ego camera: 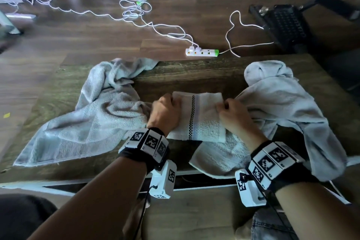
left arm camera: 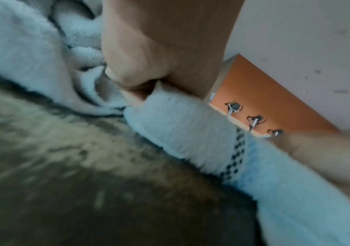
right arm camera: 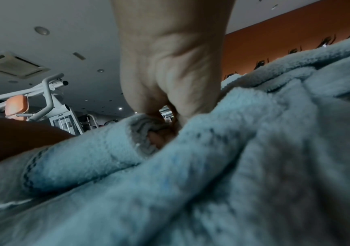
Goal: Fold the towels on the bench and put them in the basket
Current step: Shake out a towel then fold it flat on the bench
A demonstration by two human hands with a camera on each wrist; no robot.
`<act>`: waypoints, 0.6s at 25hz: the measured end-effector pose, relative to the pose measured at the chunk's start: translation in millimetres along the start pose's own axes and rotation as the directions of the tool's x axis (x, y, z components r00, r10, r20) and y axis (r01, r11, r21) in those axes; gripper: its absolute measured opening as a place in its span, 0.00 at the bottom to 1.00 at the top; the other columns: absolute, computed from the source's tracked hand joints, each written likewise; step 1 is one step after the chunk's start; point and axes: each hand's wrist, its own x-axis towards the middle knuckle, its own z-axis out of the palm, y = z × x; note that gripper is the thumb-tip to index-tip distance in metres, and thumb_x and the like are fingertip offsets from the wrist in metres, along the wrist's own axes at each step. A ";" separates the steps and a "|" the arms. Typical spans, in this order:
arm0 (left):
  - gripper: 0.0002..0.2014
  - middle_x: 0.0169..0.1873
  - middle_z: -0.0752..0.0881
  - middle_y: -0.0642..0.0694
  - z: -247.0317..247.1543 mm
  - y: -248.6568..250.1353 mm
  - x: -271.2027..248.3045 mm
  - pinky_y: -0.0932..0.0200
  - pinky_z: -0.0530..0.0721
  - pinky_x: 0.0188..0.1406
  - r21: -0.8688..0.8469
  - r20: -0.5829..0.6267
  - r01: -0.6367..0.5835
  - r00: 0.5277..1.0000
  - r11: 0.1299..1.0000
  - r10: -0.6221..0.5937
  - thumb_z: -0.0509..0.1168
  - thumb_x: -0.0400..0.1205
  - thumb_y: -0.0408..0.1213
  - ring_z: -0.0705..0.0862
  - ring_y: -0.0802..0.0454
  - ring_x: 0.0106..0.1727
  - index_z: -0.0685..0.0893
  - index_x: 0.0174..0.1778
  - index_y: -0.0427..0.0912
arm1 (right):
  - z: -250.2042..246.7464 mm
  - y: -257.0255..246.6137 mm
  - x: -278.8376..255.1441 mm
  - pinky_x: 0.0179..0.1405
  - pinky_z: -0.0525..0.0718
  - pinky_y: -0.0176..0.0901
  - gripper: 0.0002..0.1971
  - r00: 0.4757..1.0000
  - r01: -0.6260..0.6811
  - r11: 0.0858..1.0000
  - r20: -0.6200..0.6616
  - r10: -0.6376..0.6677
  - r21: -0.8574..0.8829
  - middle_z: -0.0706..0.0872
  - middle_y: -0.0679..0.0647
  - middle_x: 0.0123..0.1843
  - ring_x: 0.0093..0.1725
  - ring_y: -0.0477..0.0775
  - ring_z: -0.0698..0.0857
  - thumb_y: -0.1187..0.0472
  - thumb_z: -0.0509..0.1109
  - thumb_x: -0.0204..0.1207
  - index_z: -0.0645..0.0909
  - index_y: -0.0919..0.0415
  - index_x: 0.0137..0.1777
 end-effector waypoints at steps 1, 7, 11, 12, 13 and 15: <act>0.19 0.53 0.88 0.33 -2.4 1.9 0.8 0.54 0.76 0.44 0.019 -0.008 -0.032 0.999 0.999 0.032 0.56 0.86 0.51 0.85 0.32 0.54 0.83 0.54 0.39 | 0.4 0.3 0.1 0.24 0.69 0.35 0.09 1.000 0.005 1.000 -0.003 -0.005 -0.004 0.84 0.56 0.41 0.35 0.49 0.81 0.57 0.64 0.84 0.79 0.64 0.49; 0.21 0.53 0.87 0.30 2.8 2.5 4.4 0.44 0.79 0.48 0.198 -0.065 -0.067 0.995 0.978 0.082 0.51 0.87 0.55 0.84 0.26 0.54 0.79 0.58 0.43 | 4.5 -4.1 -1.7 0.26 0.70 0.38 0.15 0.997 0.014 0.997 -0.069 -0.019 -0.076 0.85 0.59 0.45 0.39 0.55 0.83 0.52 0.64 0.85 0.78 0.67 0.52; 0.22 0.57 0.85 0.31 3.4 9.1 10.4 0.44 0.79 0.53 0.234 -0.039 0.012 0.999 0.972 -0.003 0.51 0.87 0.55 0.82 0.28 0.58 0.81 0.60 0.42 | 3.3 -5.6 1.6 0.24 0.71 0.38 0.17 0.998 -0.019 0.998 -0.062 0.015 -0.054 0.87 0.61 0.46 0.42 0.59 0.87 0.51 0.66 0.83 0.77 0.68 0.53; 0.23 0.58 0.85 0.31 2.1 10.0 12.6 0.44 0.79 0.56 0.231 -0.022 0.041 0.999 0.972 -0.037 0.52 0.86 0.55 0.82 0.29 0.60 0.80 0.61 0.41 | 1.9 -8.3 1.5 0.24 0.72 0.38 0.18 0.998 -0.026 0.999 -0.056 0.024 -0.043 0.87 0.61 0.45 0.42 0.59 0.88 0.50 0.67 0.82 0.76 0.68 0.55; 0.24 0.60 0.84 0.32 -0.3 10.3 15.4 0.45 0.79 0.56 0.214 0.005 0.075 0.997 0.974 -0.078 0.54 0.85 0.55 0.82 0.30 0.61 0.81 0.62 0.40 | 0.2 -12.5 0.0 0.24 0.74 0.39 0.18 0.998 -0.020 0.998 -0.060 0.017 -0.055 0.86 0.60 0.45 0.42 0.59 0.88 0.50 0.68 0.82 0.73 0.67 0.57; 0.24 0.57 0.86 0.34 -6.6 11.4 20.9 0.51 0.79 0.49 0.145 0.048 0.111 0.992 0.983 -0.119 0.59 0.81 0.55 0.84 0.35 0.58 0.82 0.59 0.37 | -4.0 -20.3 -5.6 0.30 0.79 0.44 0.19 0.973 0.090 0.960 -0.184 -0.142 -0.266 0.83 0.57 0.48 0.44 0.57 0.86 0.51 0.69 0.80 0.70 0.62 0.60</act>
